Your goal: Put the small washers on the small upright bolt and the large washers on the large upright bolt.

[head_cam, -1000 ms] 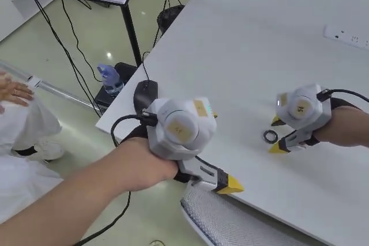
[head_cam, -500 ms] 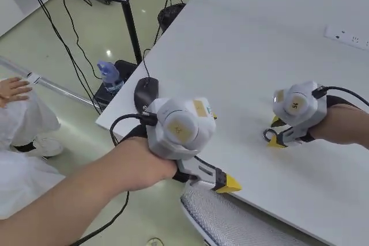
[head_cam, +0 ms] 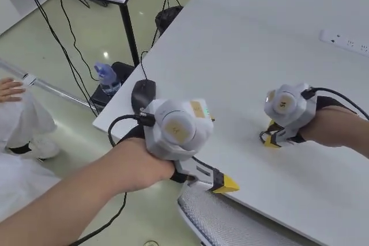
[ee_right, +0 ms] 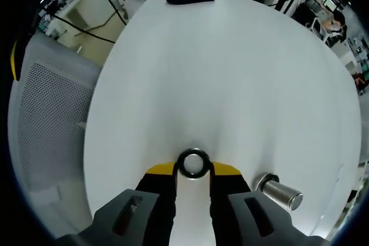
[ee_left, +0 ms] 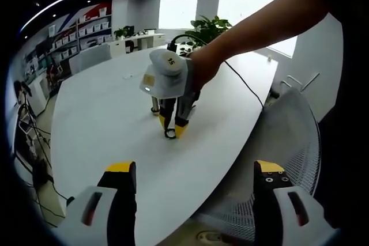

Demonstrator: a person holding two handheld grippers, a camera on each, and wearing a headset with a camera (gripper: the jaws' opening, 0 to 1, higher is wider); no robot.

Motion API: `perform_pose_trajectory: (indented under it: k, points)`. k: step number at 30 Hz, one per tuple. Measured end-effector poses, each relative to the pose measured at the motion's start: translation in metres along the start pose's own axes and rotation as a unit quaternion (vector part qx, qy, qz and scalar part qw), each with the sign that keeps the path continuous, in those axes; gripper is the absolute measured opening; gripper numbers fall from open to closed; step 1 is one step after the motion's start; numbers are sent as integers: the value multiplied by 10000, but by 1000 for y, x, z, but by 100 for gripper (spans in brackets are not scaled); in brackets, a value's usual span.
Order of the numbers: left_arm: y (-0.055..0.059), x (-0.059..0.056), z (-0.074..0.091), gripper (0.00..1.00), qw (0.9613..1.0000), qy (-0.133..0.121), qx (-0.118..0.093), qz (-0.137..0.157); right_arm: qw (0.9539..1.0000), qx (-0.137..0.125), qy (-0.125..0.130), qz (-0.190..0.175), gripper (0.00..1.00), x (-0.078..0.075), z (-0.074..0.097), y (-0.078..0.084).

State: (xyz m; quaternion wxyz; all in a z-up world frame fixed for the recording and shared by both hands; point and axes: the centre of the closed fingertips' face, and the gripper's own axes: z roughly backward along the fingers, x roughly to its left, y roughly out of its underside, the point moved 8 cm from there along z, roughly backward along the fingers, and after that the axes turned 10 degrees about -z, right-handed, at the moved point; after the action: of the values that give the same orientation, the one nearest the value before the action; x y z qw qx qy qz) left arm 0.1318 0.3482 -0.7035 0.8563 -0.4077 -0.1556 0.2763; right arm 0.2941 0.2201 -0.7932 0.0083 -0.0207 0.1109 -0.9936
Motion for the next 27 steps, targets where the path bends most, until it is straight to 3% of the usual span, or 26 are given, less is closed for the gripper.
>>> perform_pose_trajectory:
  k: [6, 11, 21, 27]
  points:
    - [0, 4, 3, 84, 10000, -64, 12, -5, 9999, -56, -33, -140, 21, 1, 5, 5]
    - [-1, 5, 3, 84, 10000, -87, -7, 2, 9998, 48, 14, -184, 21, -1, 14, 15]
    - [-4, 7, 3, 84, 9999, -109, -60, -15, 9984, 11, 257, -512, 21, -13, 41, 37]
    - [-7, 8, -2, 85, 9999, -71, -83, -53, 9973, 37, 228, -703, 21, -17, 54, 51]
